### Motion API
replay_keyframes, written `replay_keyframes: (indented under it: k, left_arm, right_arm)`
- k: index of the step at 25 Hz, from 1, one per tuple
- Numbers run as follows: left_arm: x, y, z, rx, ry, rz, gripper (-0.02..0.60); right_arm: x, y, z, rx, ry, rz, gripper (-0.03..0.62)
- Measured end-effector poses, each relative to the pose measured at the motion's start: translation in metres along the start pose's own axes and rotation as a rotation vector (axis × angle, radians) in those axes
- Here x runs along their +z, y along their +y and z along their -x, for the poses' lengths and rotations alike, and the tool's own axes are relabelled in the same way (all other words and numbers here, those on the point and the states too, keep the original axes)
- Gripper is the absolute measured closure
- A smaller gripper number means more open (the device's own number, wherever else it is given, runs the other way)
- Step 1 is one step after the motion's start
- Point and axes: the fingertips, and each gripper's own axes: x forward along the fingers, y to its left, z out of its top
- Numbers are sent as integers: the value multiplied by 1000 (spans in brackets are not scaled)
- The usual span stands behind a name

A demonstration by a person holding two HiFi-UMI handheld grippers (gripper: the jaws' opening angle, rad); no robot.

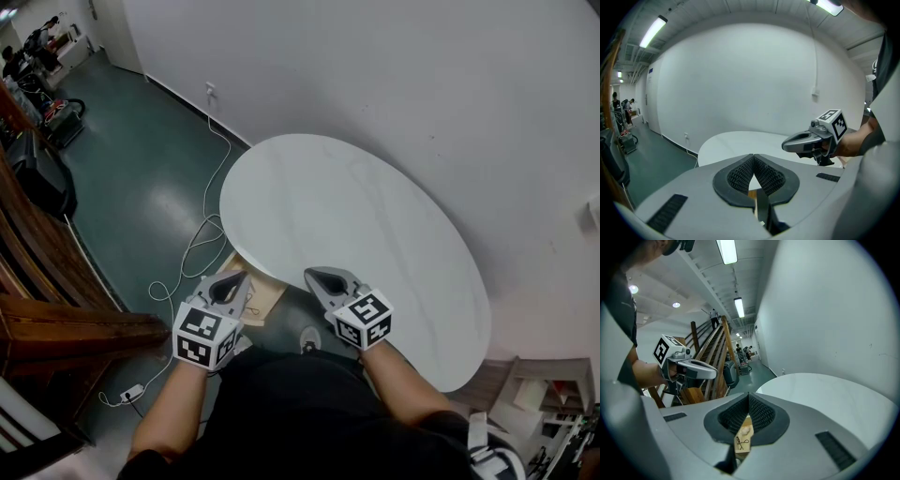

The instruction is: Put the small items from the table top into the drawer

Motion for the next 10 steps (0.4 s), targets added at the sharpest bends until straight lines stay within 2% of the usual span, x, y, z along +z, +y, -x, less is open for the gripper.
replay_keyframes:
  k: [10]
  left_arm:
    - [1,-5,-1,-2,-3,-1,566]
  right_arm:
    - [-1,-2,4,1,-2,-6,586]
